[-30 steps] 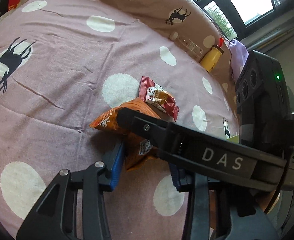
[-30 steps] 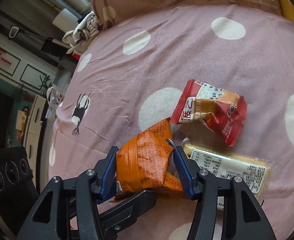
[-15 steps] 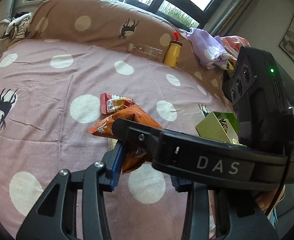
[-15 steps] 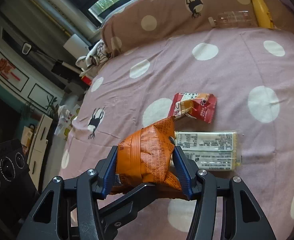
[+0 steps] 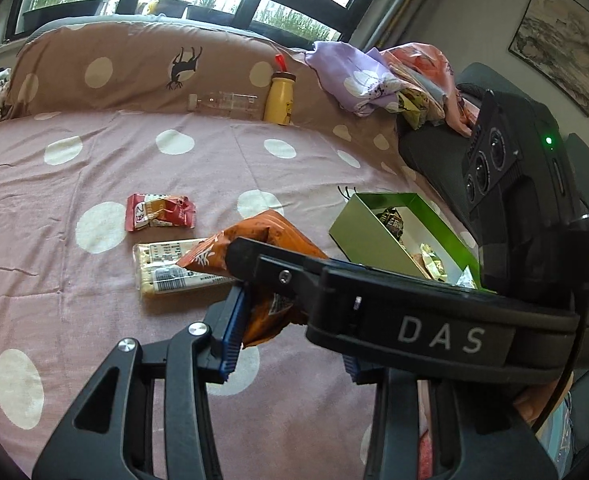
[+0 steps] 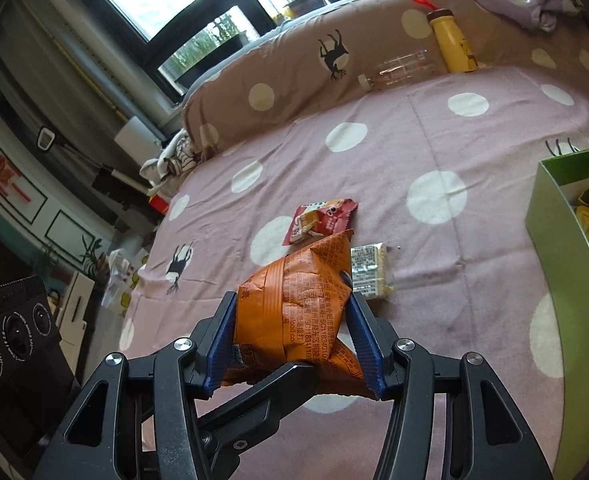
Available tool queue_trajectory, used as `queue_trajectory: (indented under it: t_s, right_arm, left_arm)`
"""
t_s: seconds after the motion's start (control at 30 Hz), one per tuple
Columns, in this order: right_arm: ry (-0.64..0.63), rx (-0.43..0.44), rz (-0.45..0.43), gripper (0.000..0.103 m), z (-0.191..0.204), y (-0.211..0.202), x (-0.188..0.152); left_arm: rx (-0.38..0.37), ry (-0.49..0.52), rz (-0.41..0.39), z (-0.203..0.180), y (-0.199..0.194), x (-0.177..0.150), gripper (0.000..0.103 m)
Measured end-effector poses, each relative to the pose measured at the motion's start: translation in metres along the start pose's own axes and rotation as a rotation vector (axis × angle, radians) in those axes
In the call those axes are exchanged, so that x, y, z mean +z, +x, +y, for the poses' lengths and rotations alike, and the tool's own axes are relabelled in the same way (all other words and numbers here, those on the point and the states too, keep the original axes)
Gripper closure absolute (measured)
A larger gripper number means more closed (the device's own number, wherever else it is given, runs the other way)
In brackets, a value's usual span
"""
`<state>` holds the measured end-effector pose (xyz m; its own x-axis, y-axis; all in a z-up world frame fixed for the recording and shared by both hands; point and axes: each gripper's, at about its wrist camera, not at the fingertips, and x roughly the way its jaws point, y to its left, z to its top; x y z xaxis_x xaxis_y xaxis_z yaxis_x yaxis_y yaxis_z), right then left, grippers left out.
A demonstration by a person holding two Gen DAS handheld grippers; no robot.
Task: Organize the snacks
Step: 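Lift the orange chip bag and carry it over the green box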
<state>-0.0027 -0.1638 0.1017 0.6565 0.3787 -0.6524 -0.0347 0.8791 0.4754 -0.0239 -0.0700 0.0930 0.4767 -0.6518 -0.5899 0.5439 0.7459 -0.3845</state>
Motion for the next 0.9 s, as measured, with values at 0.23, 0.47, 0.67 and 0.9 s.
queue_trajectory:
  t_s: [0.23,0.47,0.67,0.9]
  right_arm:
    - [-0.022,-0.005,-0.043,0.046,-0.007,-0.021,0.005]
    - [0.002,-0.008,-0.133,0.046,-0.031,-0.059,0.010]
    - [0.054,-0.042,-0.211,0.046,-0.058,-0.090,0.013]
    - [0.130,-0.078,-0.275,0.046,-0.093,-0.113,0.012]
  left_arm:
    - [-0.014,0.025,-0.032,-0.019,0.000,0.006,0.064]
    - [-0.034,0.119,-0.050,-0.056,0.010,0.020,0.064]
    - [-0.078,0.202,-0.046,-0.091,0.028,0.029,0.064]
    - [-0.131,0.277,-0.017,-0.121,0.056,0.037,0.064]
